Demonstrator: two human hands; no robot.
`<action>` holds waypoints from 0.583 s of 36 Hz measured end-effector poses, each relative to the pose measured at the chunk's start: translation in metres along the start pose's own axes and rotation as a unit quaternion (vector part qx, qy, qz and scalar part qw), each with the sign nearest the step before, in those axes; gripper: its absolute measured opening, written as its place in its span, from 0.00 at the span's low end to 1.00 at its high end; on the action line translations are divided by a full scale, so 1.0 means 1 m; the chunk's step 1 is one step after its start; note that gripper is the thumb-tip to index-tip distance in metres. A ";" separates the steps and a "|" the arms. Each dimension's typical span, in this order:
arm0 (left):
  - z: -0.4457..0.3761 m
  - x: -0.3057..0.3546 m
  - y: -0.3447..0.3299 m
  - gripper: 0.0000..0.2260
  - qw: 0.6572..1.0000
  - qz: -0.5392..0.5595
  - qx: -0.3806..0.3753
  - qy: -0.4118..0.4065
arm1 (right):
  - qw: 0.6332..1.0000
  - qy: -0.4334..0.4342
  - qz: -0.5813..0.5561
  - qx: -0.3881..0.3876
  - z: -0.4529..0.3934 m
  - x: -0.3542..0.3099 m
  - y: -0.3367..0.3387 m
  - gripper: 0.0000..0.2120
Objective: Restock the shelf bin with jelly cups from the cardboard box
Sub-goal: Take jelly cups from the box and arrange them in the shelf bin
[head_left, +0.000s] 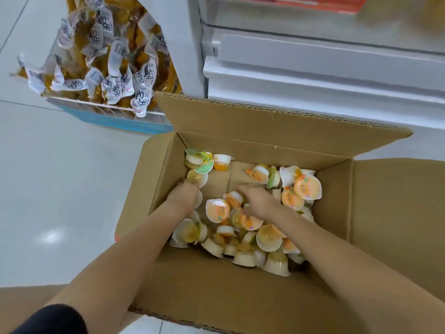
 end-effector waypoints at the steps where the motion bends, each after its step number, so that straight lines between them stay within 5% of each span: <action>1: -0.003 -0.001 -0.004 0.15 1.000 0.006 -0.010 0.005 | 1.000 0.003 -0.003 0.002 -0.004 -0.002 -0.002 0.29; 11: -0.004 0.003 -0.014 0.20 0.999 -0.034 0.011 0.007 | 0.998 -0.008 -0.054 -0.009 -0.024 -0.001 -0.020 0.34; 14: 0.002 -0.009 -0.015 0.20 0.989 0.139 0.047 -0.002 | 0.996 -0.004 -0.084 0.035 -0.028 -0.005 -0.005 0.34; 16: 0.014 -0.022 -0.014 0.20 0.928 0.361 0.094 0.022 | 0.986 -0.030 -0.135 0.094 -0.035 -0.006 0.011 0.31; 18: 0.026 -0.032 -0.022 0.20 0.825 0.550 0.105 0.075 | 0.966 -0.072 -0.208 0.136 -0.043 -0.009 0.020 0.25; 21: 0.031 -0.029 -0.040 0.18 0.594 0.793 0.048 0.128 | 0.946 -0.092 -0.275 0.144 -0.055 -0.022 0.022 0.23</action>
Point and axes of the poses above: each hand's wrist, its own z-axis away from the middle knuckle, its own y-axis out of the back of the hand, x = y × z, the point moved 8 cm from there along -z, towards the middle knuckle, and after that the axes turned 13 degrees about z, right-handed, at the moved point
